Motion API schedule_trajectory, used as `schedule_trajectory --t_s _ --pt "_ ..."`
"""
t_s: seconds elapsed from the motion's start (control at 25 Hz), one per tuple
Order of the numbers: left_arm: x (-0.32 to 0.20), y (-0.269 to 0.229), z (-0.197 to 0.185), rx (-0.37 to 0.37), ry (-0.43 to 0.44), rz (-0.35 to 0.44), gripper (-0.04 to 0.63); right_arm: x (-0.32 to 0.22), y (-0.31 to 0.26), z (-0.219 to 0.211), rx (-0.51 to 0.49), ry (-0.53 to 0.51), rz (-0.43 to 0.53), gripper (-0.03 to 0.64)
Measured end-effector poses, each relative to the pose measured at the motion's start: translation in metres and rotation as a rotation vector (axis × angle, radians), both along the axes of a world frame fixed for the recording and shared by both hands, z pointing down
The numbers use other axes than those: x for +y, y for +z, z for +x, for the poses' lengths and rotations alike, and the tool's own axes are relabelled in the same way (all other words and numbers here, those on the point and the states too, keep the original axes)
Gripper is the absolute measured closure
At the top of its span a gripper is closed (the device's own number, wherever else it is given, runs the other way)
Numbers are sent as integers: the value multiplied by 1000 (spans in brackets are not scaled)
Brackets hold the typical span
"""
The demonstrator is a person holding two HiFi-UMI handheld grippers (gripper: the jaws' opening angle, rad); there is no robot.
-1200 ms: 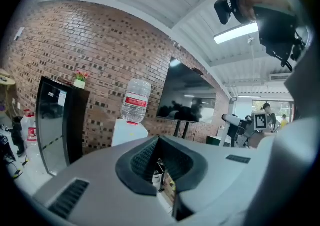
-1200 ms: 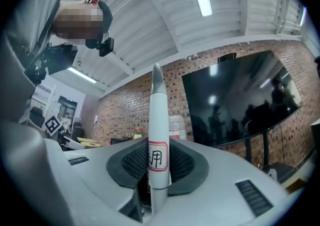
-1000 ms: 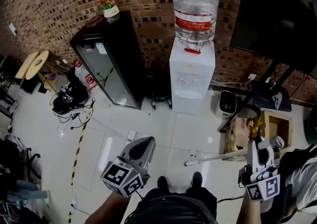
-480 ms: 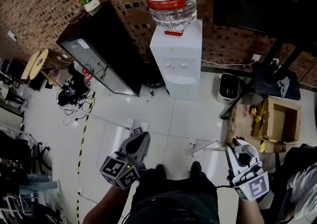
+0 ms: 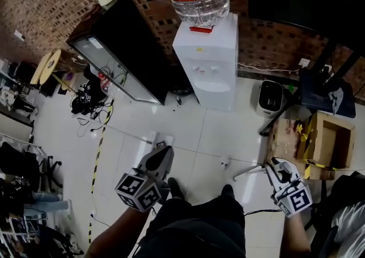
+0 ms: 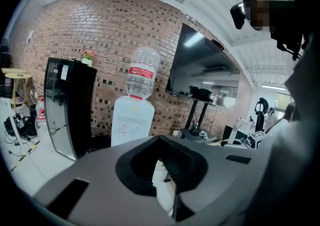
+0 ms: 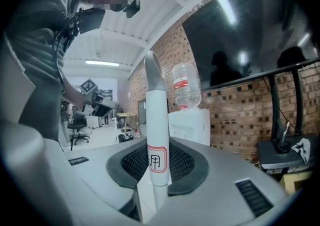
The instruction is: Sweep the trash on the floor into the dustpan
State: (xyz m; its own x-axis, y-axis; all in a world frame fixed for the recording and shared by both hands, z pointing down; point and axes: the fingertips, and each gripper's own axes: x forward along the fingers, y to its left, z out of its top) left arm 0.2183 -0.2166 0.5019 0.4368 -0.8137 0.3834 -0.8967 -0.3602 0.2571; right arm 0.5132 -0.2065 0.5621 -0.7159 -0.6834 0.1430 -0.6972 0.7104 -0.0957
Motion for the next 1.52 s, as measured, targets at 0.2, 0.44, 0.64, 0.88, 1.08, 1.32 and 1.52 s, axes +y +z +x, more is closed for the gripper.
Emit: schedule_trajectory --t_s 0.2,0.44,0.64,0.88,1.08,1.32,1.52 --pt "-13 28 -31 -56 -25 -8 589 -25 33 -16 -7 15 -16 522" --pt "-6 45 -66 -27 -69 -43 589 -58 43 -70 24 -65 -28 525" --pt "4 51 -145 -16 -196 -43 589 -82 54 -155 53 -196 -43 529" --pt "47 59 -255 -16 -364 -66 589 -101 64 -273 73 -342 -70 529" --pt "68 71 -329 -50 -418 -66 589 -102 84 -364 113 -456 -86 531" --pt "66 87 -400 -53 -458 -47 589 -99 106 -456 139 -579 -98 531" --pt "75 102 -447 -41 -494 -67 589 -95 106 -531 155 -666 -98 531"
